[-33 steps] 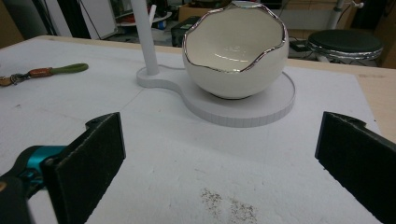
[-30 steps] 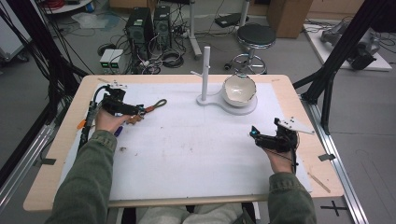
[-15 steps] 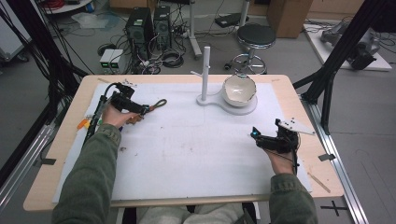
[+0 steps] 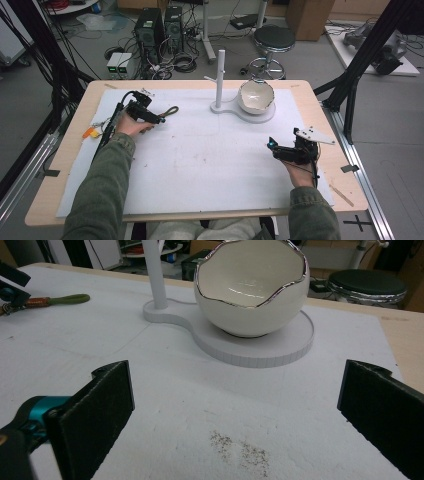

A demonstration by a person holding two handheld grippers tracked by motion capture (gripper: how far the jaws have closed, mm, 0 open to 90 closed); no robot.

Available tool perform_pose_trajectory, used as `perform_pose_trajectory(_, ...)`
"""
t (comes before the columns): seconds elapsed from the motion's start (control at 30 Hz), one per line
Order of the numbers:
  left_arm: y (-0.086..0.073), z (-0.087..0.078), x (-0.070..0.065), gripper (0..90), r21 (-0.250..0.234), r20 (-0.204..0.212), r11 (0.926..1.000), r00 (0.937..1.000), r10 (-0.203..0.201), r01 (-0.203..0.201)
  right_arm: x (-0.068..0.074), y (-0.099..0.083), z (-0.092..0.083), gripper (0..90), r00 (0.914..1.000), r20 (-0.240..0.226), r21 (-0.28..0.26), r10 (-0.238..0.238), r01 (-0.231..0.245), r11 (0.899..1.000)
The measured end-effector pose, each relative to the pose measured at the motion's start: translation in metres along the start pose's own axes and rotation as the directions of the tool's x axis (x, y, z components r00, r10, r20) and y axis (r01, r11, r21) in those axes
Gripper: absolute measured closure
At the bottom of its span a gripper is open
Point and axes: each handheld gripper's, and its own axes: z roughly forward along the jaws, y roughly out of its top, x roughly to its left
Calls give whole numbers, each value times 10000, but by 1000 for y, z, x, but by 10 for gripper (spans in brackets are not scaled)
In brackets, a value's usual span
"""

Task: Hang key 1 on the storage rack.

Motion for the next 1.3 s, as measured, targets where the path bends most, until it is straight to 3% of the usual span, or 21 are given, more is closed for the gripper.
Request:
perform_pose_trajectory(0.17,0,-1,3,156,-40,-25,10000,10000,-50,50,-2,0,-1,6,10000,32,-24,19,-19,10000)
perform_pose_trajectory(0.4,-2,0,5,362,-37,159,10000,9999,-24,24,-3,0,-3,6,9999,114,-50,66,-65,10000)
perform_pose_trajectory(0.7,-3,5,2,641,-37,598,9992,9974,389,-388,-4,-1,-4,6,9999,135,-44,101,-101,9999)
perform_pose_trajectory(1.03,-2,2,4,743,-21,813,9997,9963,263,-262,-4,0,-4,6,9998,164,-42,92,-91,9999)
perform_pose_trajectory(1.3,0,-9,8,757,68,1152,9998,9931,-203,197,-4,0,-4,6,9997,169,-80,173,-171,9998)
